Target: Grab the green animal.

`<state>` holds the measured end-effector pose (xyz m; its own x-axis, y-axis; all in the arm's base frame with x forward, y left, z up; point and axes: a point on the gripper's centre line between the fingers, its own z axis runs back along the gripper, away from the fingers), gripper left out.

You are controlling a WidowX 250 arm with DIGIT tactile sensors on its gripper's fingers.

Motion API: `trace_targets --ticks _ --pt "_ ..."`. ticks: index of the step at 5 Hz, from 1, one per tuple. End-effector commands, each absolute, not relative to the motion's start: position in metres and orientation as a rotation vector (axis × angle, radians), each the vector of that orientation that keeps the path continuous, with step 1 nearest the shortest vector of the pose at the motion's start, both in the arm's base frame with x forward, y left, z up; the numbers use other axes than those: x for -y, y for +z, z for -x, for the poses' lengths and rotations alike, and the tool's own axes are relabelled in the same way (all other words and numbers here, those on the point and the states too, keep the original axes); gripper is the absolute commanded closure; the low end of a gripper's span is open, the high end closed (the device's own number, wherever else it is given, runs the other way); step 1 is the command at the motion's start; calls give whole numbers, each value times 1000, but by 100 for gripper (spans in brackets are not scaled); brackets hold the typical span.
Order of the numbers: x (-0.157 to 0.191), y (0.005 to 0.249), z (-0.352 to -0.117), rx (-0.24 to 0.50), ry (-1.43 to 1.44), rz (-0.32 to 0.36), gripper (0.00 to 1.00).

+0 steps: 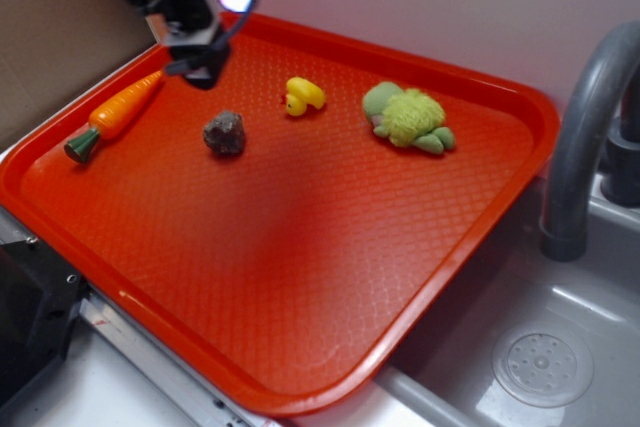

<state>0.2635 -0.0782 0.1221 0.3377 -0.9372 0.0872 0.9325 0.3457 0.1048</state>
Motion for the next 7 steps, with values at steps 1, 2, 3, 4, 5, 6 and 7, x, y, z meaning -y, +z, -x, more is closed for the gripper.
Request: trace_targets --ticks 1,2,3,4,5,6,7 --pt "137 105 -294 146 -1371 22 0" --pt "144 93 -304 107 -1387 19 0" --pt "137 80 -311 69 -1374 4 0" --pt "133 60 -314 25 -1397 5 0" --pt "138 41 -310 -22 -1418 18 0" --pt "154 23 -305 -73 -1441 30 0" --pt "160 19 -305 -80 -1456 61 0"
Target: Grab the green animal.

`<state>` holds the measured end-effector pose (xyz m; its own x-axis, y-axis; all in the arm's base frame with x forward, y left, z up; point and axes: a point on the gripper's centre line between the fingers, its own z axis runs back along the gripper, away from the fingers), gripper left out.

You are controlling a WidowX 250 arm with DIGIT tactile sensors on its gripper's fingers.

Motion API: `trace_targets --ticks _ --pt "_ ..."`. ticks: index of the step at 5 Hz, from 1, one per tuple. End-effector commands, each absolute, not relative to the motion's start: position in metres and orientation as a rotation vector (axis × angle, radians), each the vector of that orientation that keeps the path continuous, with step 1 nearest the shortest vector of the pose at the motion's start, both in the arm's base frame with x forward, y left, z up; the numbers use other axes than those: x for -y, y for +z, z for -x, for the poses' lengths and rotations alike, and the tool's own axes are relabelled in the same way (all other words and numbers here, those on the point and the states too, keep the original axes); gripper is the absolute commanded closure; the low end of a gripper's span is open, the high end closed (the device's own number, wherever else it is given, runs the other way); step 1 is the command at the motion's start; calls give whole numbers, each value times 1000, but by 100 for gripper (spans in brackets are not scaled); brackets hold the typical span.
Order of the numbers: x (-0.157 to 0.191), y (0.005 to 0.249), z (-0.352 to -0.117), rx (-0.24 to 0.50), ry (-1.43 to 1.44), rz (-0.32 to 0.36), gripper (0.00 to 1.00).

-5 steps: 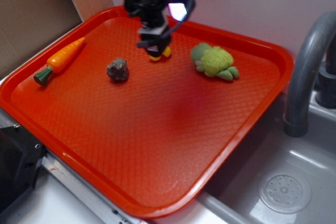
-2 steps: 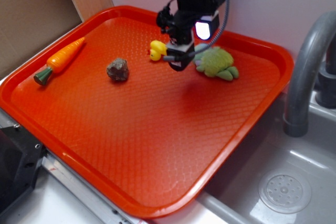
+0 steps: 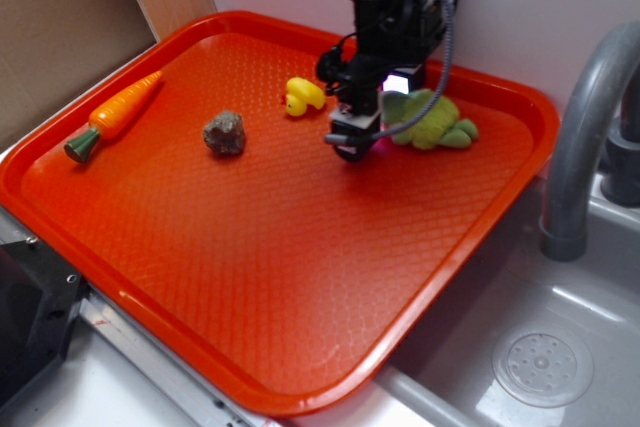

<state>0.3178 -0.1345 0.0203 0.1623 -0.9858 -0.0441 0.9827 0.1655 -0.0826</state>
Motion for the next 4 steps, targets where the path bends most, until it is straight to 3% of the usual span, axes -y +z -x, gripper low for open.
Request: trace_targets --ticks 1,2,3,4 --pt "179 14 -293 -90 -1431 75 6" --pt "184 12 -284 -93 -1405 81 100" --pt "173 28 -272 -76 -1318 26 100" --pt "151 62 -251 -16 -1068 -23 100"
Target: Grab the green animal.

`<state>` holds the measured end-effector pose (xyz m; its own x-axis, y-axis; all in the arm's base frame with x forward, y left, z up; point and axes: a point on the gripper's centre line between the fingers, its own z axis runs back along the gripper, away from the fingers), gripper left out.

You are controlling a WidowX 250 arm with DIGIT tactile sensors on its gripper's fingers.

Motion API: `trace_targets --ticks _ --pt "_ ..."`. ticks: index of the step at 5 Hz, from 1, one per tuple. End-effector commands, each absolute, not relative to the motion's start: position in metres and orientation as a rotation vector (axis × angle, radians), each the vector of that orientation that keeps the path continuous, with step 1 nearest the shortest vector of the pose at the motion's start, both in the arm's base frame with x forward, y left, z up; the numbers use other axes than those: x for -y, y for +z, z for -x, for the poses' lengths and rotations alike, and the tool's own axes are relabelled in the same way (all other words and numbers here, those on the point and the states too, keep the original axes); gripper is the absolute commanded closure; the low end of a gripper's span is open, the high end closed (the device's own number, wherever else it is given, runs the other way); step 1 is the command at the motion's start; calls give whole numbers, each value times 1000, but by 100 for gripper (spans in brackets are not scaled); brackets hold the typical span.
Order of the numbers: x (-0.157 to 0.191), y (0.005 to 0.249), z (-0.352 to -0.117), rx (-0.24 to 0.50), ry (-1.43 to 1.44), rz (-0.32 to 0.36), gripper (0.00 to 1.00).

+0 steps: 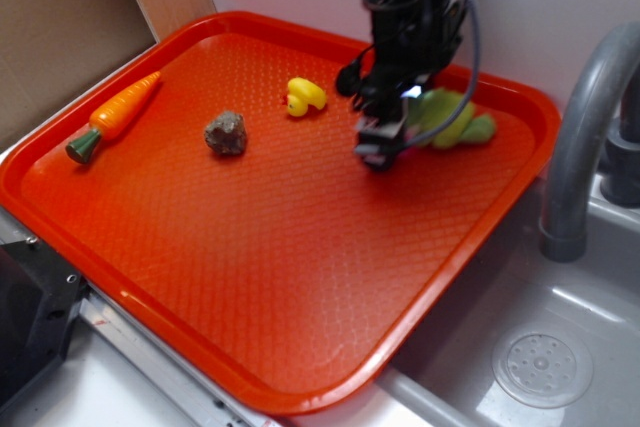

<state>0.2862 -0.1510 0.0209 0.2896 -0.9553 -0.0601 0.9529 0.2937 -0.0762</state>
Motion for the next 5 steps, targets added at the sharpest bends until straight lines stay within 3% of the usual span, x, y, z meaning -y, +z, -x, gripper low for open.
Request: trace_targets --ticks 1,2,3,4,5 --pt "118 104 -230 -58 -814 -130 100" --pt "90 138 -212 -94 -559 -225 100" --pt "51 176 -183 -96 -313 -117 100" --pt "22 198 -166 -35 -71 56 100" --pt "12 201 -164 -6 176 233 100"
